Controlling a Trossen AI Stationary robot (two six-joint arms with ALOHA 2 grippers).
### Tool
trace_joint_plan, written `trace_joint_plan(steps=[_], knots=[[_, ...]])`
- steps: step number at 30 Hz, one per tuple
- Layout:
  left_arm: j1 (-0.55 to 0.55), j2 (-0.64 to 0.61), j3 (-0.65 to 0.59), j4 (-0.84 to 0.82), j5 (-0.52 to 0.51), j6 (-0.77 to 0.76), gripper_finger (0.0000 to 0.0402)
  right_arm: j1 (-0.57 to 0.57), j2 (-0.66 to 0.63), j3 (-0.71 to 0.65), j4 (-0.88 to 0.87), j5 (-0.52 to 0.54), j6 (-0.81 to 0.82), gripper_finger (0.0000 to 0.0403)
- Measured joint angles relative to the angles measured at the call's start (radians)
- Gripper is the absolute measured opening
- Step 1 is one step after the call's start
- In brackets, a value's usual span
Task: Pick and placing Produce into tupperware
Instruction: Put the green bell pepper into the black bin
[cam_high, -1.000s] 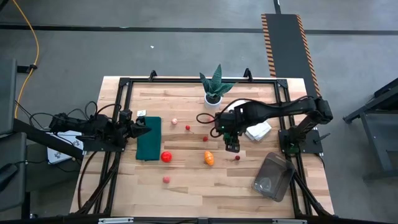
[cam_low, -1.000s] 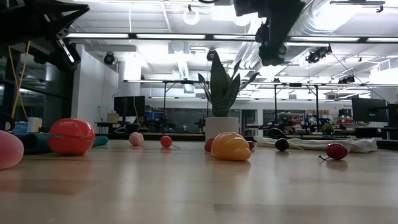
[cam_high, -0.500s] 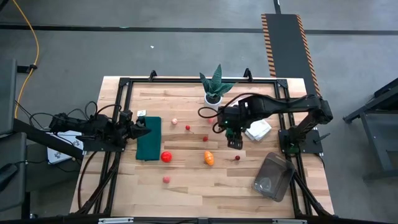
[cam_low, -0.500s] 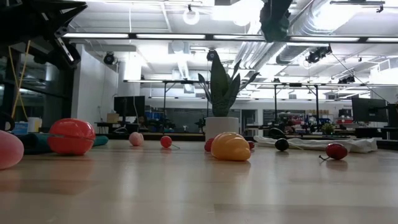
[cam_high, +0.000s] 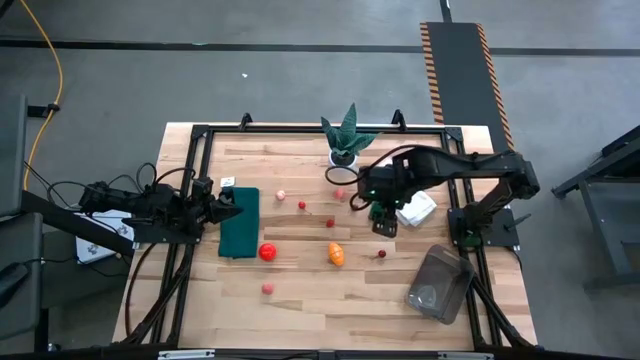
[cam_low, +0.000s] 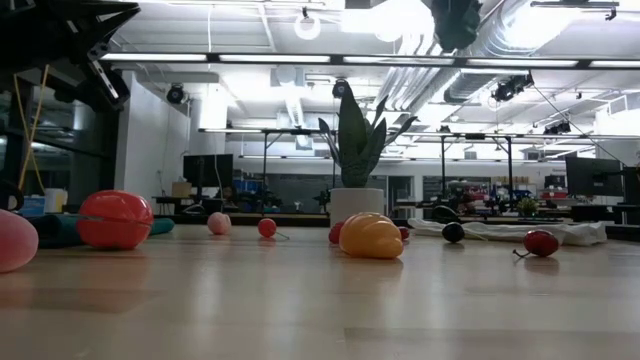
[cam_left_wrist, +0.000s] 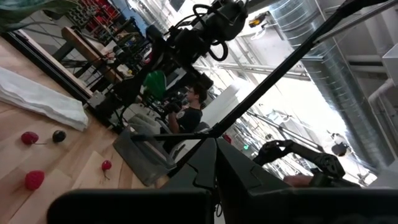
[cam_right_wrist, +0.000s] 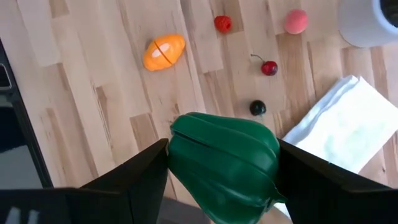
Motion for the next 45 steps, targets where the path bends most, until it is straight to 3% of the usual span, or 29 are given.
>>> trace_joint_plan(steps=[25, 45], knots=[[0.000, 0.000, 0.000, 0.000, 0.040, 0.000, 0.0001, 0.054, -0.092, 0.000, -0.114, 0.072, 0.407, 0.0252], [0.000, 0.000, 0.000, 0.000, 0.040, -0.001, 0.0001, 0.252, -0.092, 0.000, -0.131, 0.125, 0.810, 0.0252]])
